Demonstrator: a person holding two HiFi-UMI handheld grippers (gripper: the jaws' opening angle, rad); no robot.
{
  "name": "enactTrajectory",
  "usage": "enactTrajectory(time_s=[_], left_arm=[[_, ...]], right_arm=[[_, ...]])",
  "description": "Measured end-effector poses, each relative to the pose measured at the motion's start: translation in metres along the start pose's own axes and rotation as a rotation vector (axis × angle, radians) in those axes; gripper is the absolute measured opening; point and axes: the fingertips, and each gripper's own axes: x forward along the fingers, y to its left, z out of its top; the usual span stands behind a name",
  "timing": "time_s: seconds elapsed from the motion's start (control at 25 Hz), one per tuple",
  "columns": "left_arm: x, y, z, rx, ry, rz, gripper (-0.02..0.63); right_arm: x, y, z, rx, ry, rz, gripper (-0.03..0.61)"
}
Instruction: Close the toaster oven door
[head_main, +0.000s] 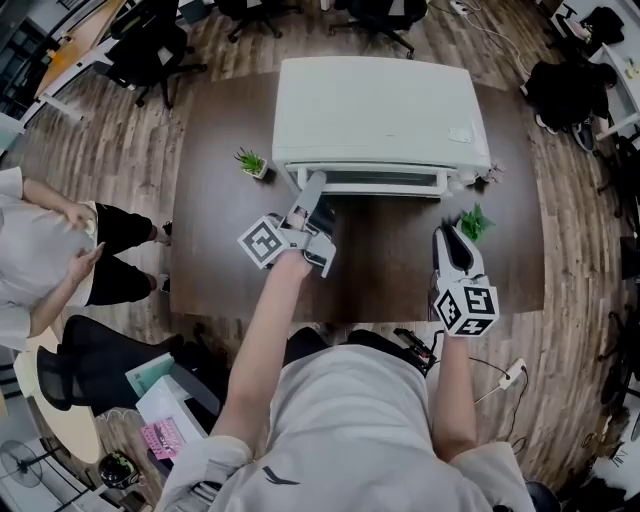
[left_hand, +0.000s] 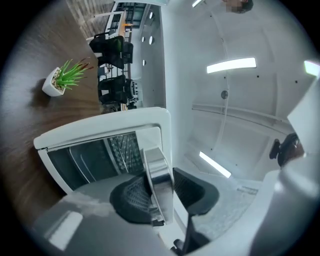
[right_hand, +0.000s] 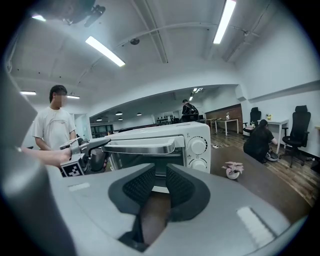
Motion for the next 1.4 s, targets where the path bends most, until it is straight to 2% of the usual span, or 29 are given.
enactTrajectory(time_s=[0.08,0.16,0.28,0.32,0.36,0.52,0.64,0.72,0.8,0.96,1.08,1.16,1.24,1.4], left_arm=[[-0.013,-0.005,-0.010,0.056,0.030,-0.001,0.149],[-0.024,-0.008,-0.017,0.153,0.050,0.013,0.204],[-0.039,-0.002,-0.015,0.295,0.016,0.061,0.205],[-0.041,-0.002,-0.010,0.316,-0.001,0.067,0.164],[-0.042,-0.004,-0.005,0.325,-0.016,0.062,0.149],[-0.049,-0.017,0.012,0.330,-0.045,0.041,0.149],[-0.063,-0.029,0.009,0.370,-0.033,0.050,0.149],[-0.076,-0.039,0.000,0.453,-0.014,0.058,0.149],[-0.091,-0.050,-0.009,0.573,0.005,0.069,0.142],[-0.118,-0.071,-0.029,0.831,0.043,0.103,0.098],[-0.144,-0.083,-0.033,0.991,0.040,0.152,0.038],[-0.162,-0.085,-0.031,1.075,0.030,0.198,0.005],[-0.178,-0.083,-0.029,1.136,0.032,0.245,0.003],[-0.202,-0.073,-0.028,1.197,0.042,0.343,0.005]], right_arm=[[-0.003,0.000,0.001,-0.010,0.000,0.000,0.071],[-0.005,-0.001,0.003,-0.013,-0.004,0.000,0.071],[-0.007,0.000,0.000,-0.015,-0.003,0.003,0.071],[-0.008,0.000,-0.001,-0.015,-0.002,0.004,0.071],[-0.008,0.001,-0.001,-0.015,-0.002,0.005,0.071],[-0.013,0.007,0.000,-0.019,-0.010,0.005,0.071],[-0.018,0.015,0.000,-0.029,-0.015,0.008,0.071],[-0.023,0.019,-0.003,-0.042,-0.015,0.006,0.071],[-0.028,0.021,-0.006,-0.057,-0.014,-0.001,0.071],[-0.038,0.022,-0.012,-0.087,-0.023,-0.013,0.066],[-0.046,0.026,-0.014,-0.130,-0.050,-0.023,0.055],[-0.051,0.031,-0.014,-0.161,-0.081,-0.038,0.032],[-0.055,0.035,-0.016,-0.177,-0.111,-0.055,0.000],[-0.061,0.044,-0.023,-0.182,-0.141,-0.051,0.000]])
